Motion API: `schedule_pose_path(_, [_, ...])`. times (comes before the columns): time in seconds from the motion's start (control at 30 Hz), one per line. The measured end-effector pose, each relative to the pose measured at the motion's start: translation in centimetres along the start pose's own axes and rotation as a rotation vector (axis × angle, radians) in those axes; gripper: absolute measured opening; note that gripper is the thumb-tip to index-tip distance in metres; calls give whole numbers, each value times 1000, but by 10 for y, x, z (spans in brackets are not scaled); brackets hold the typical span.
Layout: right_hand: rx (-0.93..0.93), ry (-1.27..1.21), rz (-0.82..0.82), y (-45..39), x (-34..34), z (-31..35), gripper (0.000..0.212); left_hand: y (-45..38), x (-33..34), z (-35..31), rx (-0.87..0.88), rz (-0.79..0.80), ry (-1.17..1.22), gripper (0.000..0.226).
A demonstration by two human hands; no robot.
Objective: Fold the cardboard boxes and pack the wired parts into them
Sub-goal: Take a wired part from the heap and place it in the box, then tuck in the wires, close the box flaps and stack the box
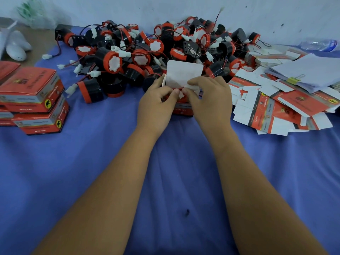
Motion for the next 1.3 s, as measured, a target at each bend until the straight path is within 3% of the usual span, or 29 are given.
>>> schedule_pose_path(0.37, [-223,222,-134,-1,-4,13,11,3,0,-6,21,-5,76,15])
schedule_pose_path(0.43, [-238,241,-134,0,-3,15,16,3,0,-6,30,9,43,8])
schedule_pose_path(0.67, [-272,272,-125,0,-4,18,26,2,-2,-6,33,-7,5,26])
schedule_pose_path(0.9, [-311,243,-136,0,-2,19,34,3,-2,-6,37,-4,-19,22])
schedule_pose_path(1.0, [-306,197,-97,2,0,23,36,3,0,-6,42,10,-24,24])
schedule_pose_path(1.17, [-173,119,101,3,9,19,45,2,0,-5,40,10,-29,27])
schedule_pose_path(1.3, [-179,122,164,3,10,19,37,1,2,-4,55,53,-91,28])
Point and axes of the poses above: each hand's wrist, its own y-axis away from the middle knuckle, its own x-axis out of the palm, z = x × y, the point moved 4 cm from there along -y, towards the middle knuckle, and after that the axes turned 1 degree about -y, right-handed, at the moved point
